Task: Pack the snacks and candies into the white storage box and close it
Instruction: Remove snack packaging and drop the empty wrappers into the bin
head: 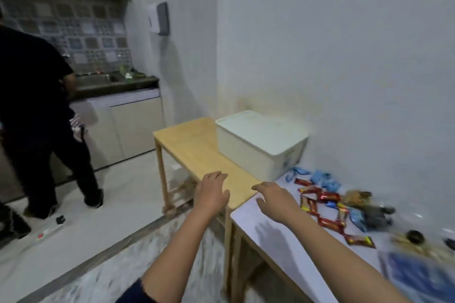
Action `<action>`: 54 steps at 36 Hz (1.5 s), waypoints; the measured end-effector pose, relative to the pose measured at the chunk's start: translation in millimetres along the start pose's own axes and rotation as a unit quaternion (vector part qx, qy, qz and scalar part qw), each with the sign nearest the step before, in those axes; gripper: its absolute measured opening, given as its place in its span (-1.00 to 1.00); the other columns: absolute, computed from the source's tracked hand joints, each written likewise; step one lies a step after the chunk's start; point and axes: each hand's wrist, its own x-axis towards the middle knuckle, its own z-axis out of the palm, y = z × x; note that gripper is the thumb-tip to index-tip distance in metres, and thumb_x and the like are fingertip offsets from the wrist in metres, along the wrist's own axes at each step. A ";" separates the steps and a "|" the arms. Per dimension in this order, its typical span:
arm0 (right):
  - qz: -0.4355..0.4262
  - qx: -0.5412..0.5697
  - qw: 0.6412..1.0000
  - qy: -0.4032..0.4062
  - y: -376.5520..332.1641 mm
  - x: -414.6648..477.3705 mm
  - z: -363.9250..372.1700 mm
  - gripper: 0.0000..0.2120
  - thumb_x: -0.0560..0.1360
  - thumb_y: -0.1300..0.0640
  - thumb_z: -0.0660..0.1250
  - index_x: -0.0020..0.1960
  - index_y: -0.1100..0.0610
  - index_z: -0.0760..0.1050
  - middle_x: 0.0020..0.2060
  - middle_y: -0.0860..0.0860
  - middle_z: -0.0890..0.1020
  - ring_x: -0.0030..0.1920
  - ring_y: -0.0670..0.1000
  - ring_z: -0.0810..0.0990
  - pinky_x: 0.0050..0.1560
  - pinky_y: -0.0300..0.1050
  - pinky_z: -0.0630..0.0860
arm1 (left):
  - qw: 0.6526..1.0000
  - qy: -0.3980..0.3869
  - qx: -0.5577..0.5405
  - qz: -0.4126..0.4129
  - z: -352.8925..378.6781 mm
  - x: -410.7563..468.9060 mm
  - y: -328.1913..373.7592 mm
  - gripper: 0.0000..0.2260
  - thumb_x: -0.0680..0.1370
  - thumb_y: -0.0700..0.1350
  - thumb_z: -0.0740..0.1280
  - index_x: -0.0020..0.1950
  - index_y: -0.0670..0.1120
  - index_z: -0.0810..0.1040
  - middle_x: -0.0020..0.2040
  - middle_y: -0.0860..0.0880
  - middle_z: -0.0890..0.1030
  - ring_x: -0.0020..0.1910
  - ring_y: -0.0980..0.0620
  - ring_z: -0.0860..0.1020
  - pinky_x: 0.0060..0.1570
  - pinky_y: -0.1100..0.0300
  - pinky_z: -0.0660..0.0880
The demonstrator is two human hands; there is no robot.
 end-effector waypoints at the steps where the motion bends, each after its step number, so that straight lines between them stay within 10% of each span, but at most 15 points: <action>1: 0.019 0.000 1.000 0.010 19.9 -16.3 -7.4 -0.60 0.58 0.11 0.10 0.41 0.01 0.28 0.37 0.03 0.37 0.36 0.08 0.33 0.24 0.00 0.39 | 1.000 -0.001 -0.002 0.014 7.8 0.7 22.0 -0.56 0.57 -0.06 0.20 0.45 -0.04 0.25 0.47 -0.02 0.25 0.45 -0.01 0.17 0.38 0.05 0.21; 17: 0.306 0.061 0.947 0.074 262.7 -283.6 -52.1 -0.58 0.55 0.14 0.14 0.40 -0.01 0.30 0.38 -0.01 0.38 0.37 0.04 0.33 0.30 -0.05 0.35 | 0.965 -0.131 -0.063 0.220 159.2 -54.2 327.0 -0.52 0.53 -0.06 0.27 0.44 -0.06 0.30 0.45 -0.04 0.30 0.42 -0.04 0.25 0.32 0.07 0.26; 36: 0.600 0.168 0.770 0.139 313.4 -534.8 46.3 -0.59 0.55 0.14 0.20 0.39 -0.01 0.33 0.36 0.01 0.41 0.30 0.05 0.44 0.19 -0.06 0.44 | 0.851 -0.376 -0.093 0.355 325.8 -209.9 450.2 -0.55 0.56 -0.06 0.25 0.44 -0.05 0.27 0.43 -0.05 0.33 0.39 -0.05 0.29 0.30 0.13 0.26; 44: 0.596 0.162 0.776 0.130 367.9 -603.0 94.2 -0.45 0.53 0.07 0.23 0.48 0.08 0.17 0.44 0.13 0.25 0.42 0.12 0.26 0.38 -0.06 0.26 | 0.875 -0.368 -0.160 0.271 363.3 -277.5 481.4 -0.27 0.44 0.25 0.30 0.51 0.04 0.11 0.47 -0.07 0.21 0.41 -0.09 0.25 0.30 -0.07 0.36; 49: 0.553 0.159 0.804 0.149 410.4 -622.1 137.4 -0.37 0.52 -0.21 0.07 0.34 0.25 0.41 0.21 0.44 0.45 0.15 0.44 0.49 0.10 0.27 0.52 | 0.900 -0.350 -0.151 0.212 382.5 -303.1 493.6 -0.15 0.38 0.32 0.33 0.53 0.08 0.01 0.54 0.04 -0.04 0.50 -0.05 0.09 0.40 -0.07 0.25; 54: 0.540 0.170 0.816 0.118 421.6 -619.1 135.8 -0.39 0.51 -0.11 0.24 0.47 0.09 0.21 0.39 0.31 0.28 0.34 0.33 0.34 0.32 0.11 0.36 | 0.913 -0.335 -0.099 0.210 400.0 -309.5 493.7 -0.13 0.36 0.31 0.35 0.52 0.10 -0.01 0.52 0.03 0.00 0.43 -0.11 0.22 0.27 -0.12 0.39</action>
